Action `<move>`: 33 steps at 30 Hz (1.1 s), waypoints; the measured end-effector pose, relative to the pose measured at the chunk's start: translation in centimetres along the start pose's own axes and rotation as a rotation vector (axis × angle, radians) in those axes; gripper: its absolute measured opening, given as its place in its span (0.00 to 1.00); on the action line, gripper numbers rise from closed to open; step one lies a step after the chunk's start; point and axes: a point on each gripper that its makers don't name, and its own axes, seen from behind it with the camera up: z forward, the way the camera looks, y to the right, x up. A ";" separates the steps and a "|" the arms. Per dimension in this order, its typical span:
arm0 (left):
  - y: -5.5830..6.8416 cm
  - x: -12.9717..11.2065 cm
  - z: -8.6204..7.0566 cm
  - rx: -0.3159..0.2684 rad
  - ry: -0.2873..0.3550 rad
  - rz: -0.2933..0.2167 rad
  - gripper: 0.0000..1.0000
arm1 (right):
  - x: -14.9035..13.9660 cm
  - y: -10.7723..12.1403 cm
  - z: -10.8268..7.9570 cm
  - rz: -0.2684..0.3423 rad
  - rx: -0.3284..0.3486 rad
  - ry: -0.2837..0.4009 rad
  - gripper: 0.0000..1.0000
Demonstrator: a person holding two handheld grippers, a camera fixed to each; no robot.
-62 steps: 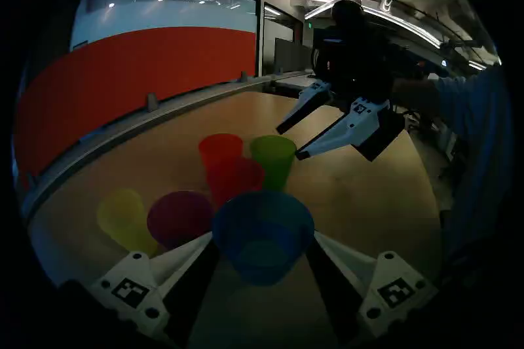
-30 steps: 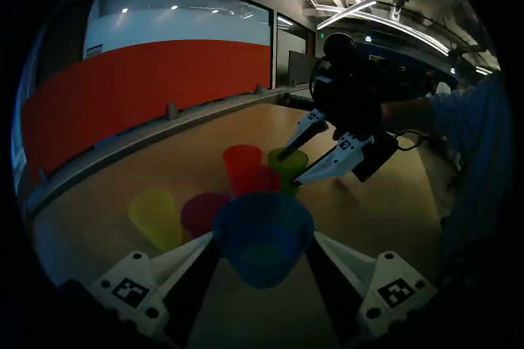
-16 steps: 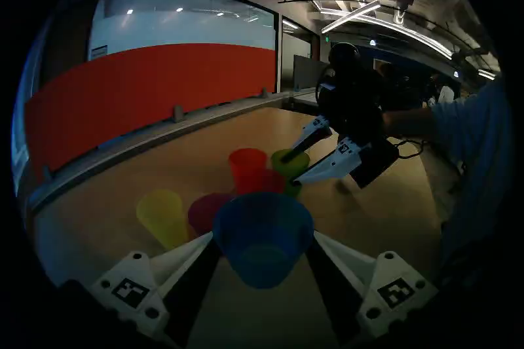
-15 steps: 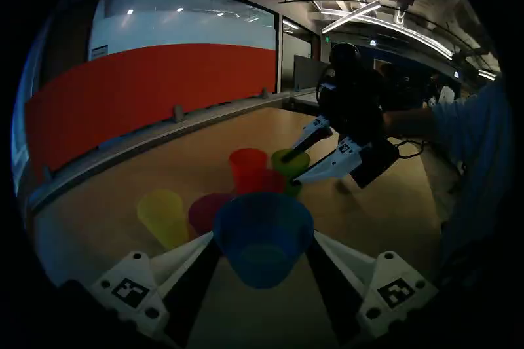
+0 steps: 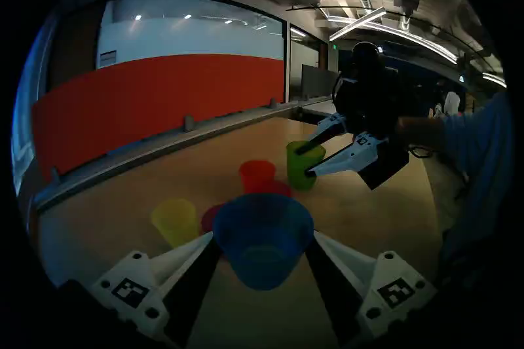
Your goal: Pour water
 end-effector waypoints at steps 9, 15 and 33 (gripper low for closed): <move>-0.4 1.2 -0.4 0.017 0.032 0.003 0.84 | 3.4 -0.9 -1.6 -0.033 -0.008 0.087 0.90; -0.5 1.9 -0.4 0.026 0.054 0.002 0.84 | 5.6 -1.6 -2.4 -0.020 -0.008 0.160 0.90; -1.0 4.7 -1.3 0.045 0.117 0.012 0.84 | 10.4 -2.4 -4.1 -0.001 -0.021 0.338 0.91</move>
